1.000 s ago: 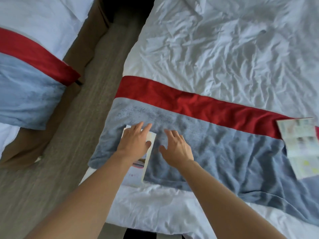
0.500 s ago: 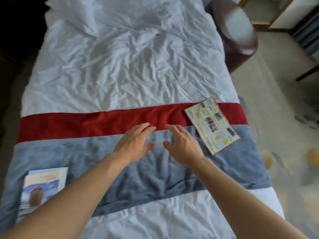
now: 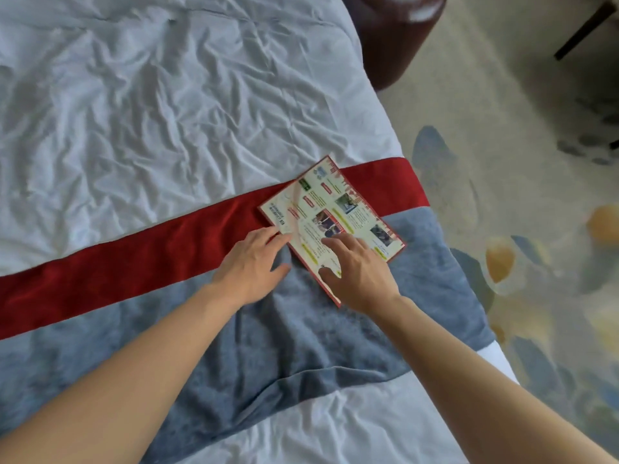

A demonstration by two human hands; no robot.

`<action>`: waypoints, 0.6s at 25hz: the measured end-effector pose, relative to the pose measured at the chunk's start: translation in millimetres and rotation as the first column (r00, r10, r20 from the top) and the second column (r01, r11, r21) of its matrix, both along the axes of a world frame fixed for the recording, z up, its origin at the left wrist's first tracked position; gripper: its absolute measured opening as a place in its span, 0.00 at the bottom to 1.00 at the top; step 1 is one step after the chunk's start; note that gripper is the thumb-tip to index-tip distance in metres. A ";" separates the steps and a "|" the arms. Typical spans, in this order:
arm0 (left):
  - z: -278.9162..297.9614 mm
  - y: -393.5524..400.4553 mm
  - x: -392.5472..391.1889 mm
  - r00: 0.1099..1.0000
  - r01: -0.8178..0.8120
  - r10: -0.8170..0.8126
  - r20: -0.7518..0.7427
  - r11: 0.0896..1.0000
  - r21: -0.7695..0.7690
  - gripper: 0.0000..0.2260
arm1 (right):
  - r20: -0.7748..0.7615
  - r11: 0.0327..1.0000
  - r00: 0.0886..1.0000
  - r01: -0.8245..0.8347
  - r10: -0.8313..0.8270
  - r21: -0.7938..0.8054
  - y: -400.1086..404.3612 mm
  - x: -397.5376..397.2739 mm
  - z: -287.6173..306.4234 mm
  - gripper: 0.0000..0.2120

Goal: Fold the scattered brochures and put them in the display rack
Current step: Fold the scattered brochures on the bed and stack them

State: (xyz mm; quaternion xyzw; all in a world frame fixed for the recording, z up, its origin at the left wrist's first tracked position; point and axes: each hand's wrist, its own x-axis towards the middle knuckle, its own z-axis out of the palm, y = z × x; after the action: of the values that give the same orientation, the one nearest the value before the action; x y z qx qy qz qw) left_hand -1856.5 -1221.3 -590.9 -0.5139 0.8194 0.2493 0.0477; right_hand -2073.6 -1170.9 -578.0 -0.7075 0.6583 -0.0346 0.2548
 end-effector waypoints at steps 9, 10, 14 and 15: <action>-49.8 -79.0 -30.2 0.993 0.017 -0.022 0.117 0.999 0.048 0.32 | -0.088 0.989 0.986 -0.135 0.140 0.058 -27.8 -42.9 -61.1 0.28; -56.1 -85.3 -31.8 0.992 -0.007 -0.002 0.122 0.997 0.076 0.33 | -0.098 0.988 0.985 -0.137 0.144 0.069 -28.7 -45.8 -66.7 0.28; -69.8 -99.4 -35.8 0.989 -0.124 0.116 0.093 0.988 0.093 0.38 | -0.115 0.985 0.981 -0.143 0.154 0.101 -33.2 -49.4 -82.6 0.29; -71.6 -100.6 -36.3 0.984 -0.175 0.172 0.047 0.982 0.074 0.37 | -0.113 0.984 0.982 -0.136 0.148 0.111 -34.2 -48.9 -85.8 0.28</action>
State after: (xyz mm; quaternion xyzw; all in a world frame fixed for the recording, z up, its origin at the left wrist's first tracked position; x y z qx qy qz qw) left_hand -1892.8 -1321.9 -662.5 -0.5860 0.7602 0.2736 0.0622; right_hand -2122.5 -1205.2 -663.8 -0.7396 0.6211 0.0606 0.2522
